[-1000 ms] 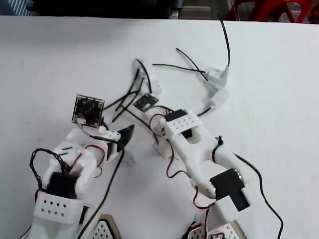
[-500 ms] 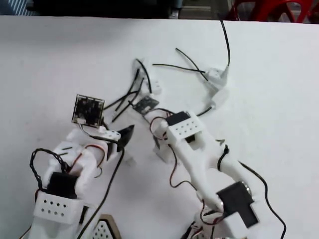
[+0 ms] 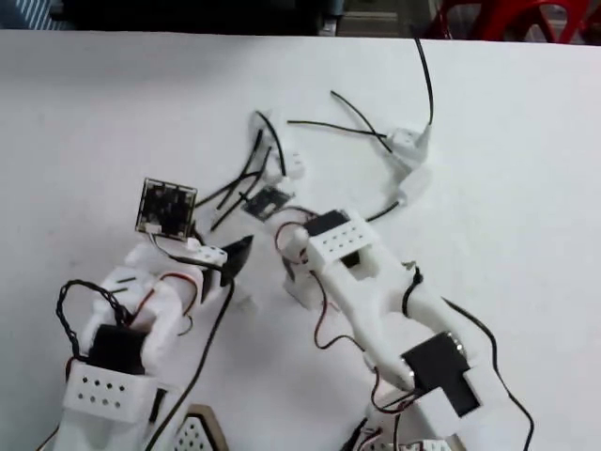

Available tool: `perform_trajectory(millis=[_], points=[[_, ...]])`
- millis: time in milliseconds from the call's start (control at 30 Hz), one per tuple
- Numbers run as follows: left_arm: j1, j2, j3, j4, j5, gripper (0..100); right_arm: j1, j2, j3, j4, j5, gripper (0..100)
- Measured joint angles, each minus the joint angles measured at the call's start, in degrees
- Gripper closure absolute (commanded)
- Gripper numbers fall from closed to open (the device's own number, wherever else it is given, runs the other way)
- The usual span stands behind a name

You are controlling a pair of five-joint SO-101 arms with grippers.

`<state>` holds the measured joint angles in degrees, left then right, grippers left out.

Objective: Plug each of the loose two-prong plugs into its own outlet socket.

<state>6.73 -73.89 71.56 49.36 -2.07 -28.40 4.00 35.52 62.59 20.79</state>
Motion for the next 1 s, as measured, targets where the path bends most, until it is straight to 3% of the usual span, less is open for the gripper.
perform_trajectory(millis=[233, 400, 667, 867, 1000], points=[[0.00, 0.00, 0.00, 0.00, 0.00, 69, 3.78, 4.22, -1.85, -1.41, 3.52, 90.3], [0.00, 0.00, 0.00, 0.00, 0.00, 69, 3.96, 4.40, -1.85, -1.85, 3.60, 98.5], [0.00, 0.00, 0.00, 0.00, 0.00, 69, 4.40, 4.31, -1.93, -1.93, 3.87, 98.2], [0.00, 0.00, 0.00, 0.00, 0.00, 69, 5.89, -4.31, -0.79, -1.41, 3.34, 98.1], [0.00, 0.00, 0.00, 0.00, 0.00, 69, 6.86, -11.96, -0.79, 1.14, -1.93, 98.1]])
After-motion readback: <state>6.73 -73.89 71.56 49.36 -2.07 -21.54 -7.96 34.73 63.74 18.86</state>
